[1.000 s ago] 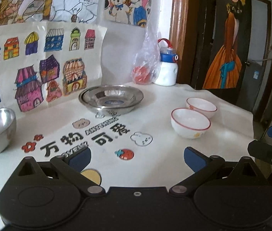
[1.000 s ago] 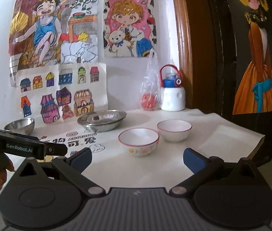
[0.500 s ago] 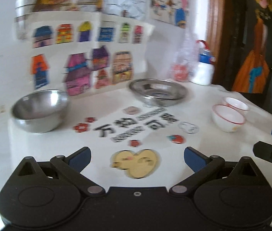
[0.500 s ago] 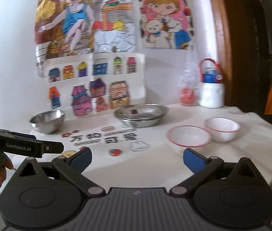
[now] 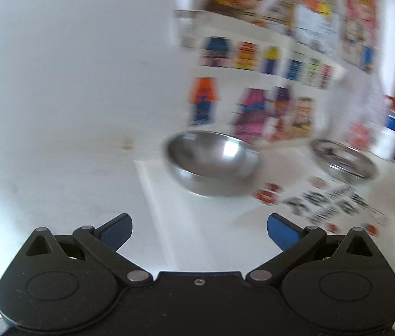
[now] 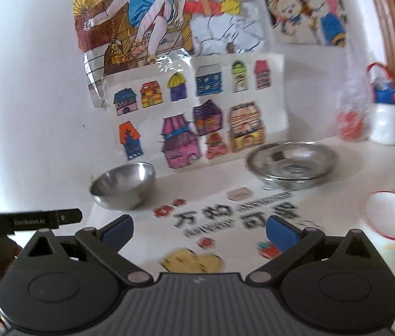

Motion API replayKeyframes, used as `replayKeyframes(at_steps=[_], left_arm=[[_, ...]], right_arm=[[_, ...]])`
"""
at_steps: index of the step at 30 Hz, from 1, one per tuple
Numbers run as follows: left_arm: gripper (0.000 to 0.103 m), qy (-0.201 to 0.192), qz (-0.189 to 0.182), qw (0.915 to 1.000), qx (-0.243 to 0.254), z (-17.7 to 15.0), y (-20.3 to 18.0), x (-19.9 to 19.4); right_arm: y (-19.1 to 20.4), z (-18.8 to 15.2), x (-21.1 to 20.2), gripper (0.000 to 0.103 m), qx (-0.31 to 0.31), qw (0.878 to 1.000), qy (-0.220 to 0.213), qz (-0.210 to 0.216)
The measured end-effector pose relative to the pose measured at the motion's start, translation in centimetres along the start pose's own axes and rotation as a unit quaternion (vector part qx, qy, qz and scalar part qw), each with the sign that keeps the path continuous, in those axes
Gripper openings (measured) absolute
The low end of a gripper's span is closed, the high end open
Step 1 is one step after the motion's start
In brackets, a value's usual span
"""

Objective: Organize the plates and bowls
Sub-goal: 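Close both grippers on the rim of the large steel bowl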

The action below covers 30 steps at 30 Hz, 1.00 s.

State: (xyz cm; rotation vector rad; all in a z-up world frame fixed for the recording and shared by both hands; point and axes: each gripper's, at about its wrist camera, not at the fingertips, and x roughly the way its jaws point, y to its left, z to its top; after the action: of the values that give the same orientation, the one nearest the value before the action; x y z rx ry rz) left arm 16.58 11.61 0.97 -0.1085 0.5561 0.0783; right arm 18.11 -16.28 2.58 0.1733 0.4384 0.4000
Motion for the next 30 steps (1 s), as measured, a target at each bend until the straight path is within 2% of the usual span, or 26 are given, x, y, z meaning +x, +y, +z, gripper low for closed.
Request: replayKeyframes(at_steps=[5,11,20,23,30], left_arm=[[0.102,-0.006,0.025,0.9988,-0.041,2.7,3.6,2.0],[0.102,-0.001,0.01,0.9956,-0.093,5.3,5.5,5.0],[0.102,0.01,-0.012,0.9957,-0.091,6.7,6.0,9.4],[0.101,0.009,-0.017,0.9964,-0.083,7.0,5.8,10.2],[0.082,0.013,-0.041,0.9958,-0.081,7.3,5.2,11.0]], right_arm=[[1.8,2.8,5.4,0.103,0.048,0.998,0.044,0.0],[4.1,4.1,10.9,0.103,0.042,0.996,0.074,0.004],[5.6,4.0,15.2,0.103,0.011,0.996,0.089,-0.024],[5.7,3.9,15.8,0.098,0.01,0.995,0.092,-0.027],[5.5,3.5,16.4,0.083,0.031,0.994,0.104,-0.009]])
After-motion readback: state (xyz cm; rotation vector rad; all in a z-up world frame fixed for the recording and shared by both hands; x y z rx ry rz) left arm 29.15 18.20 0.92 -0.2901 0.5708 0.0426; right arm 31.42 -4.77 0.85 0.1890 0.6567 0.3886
